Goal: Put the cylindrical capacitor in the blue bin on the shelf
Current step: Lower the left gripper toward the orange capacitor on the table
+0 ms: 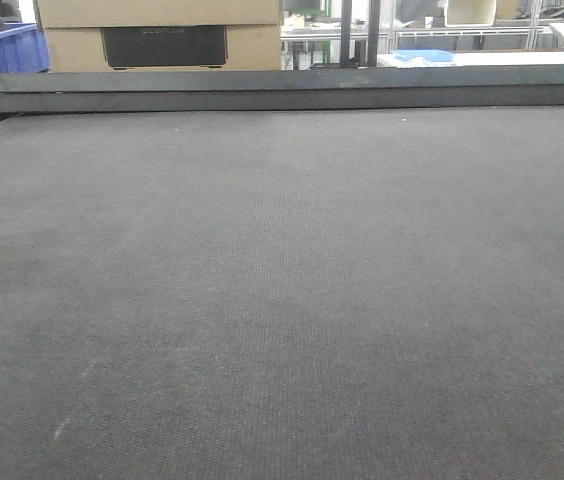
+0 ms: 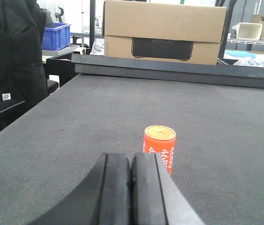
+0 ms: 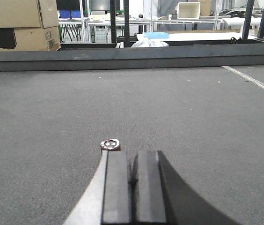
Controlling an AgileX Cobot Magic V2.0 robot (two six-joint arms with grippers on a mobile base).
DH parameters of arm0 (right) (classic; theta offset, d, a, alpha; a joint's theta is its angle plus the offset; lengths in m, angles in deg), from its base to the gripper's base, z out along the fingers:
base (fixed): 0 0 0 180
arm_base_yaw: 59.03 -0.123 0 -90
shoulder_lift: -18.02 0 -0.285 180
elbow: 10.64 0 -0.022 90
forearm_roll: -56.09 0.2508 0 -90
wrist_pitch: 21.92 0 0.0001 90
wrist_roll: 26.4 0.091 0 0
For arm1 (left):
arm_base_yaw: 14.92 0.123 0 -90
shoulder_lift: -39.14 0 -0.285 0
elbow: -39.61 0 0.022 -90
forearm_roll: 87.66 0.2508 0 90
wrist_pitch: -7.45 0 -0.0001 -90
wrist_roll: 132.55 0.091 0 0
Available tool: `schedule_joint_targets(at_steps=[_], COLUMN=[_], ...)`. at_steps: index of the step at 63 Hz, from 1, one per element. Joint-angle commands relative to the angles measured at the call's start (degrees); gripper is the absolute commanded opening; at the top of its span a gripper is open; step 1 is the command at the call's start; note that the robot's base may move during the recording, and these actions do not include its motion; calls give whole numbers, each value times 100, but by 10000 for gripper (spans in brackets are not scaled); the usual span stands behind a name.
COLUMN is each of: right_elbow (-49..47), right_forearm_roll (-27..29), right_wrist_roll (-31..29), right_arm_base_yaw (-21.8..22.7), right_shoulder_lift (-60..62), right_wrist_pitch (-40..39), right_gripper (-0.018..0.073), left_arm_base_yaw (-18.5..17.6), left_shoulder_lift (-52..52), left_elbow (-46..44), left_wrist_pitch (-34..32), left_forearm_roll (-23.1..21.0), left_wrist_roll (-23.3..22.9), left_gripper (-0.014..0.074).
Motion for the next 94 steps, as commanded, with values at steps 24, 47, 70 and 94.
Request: schedule_joint_targets(at_steps=[24,47,70,94], right_elbow=[-2,-2,-972,-3411], right_forearm_roll=[-43,-43,-29,-50], right_wrist_roll=[-23,-23,-23,-23], right_arm_base_yaw=[-4,-4,-4,-4], right_shoulder_lift=[17,17,17,-1522], right_wrist_pitch=[-126,-463,-1052,-161], right_gripper=[-155,-155,-155,246], left_arm_base_yaw=[-19,-18,-18,-18], left_shoulder_lift=[-24,-24,-24,1461], left_elbow=[-14,-14,-589,-3449], left_wrist_pitch=[-94,-551,-1172,1335], left_forearm_roll=[12,12,38,472], left_wrist_roll=[-23,-23,-23,-13], left_gripper=[-111,-111,-111,356])
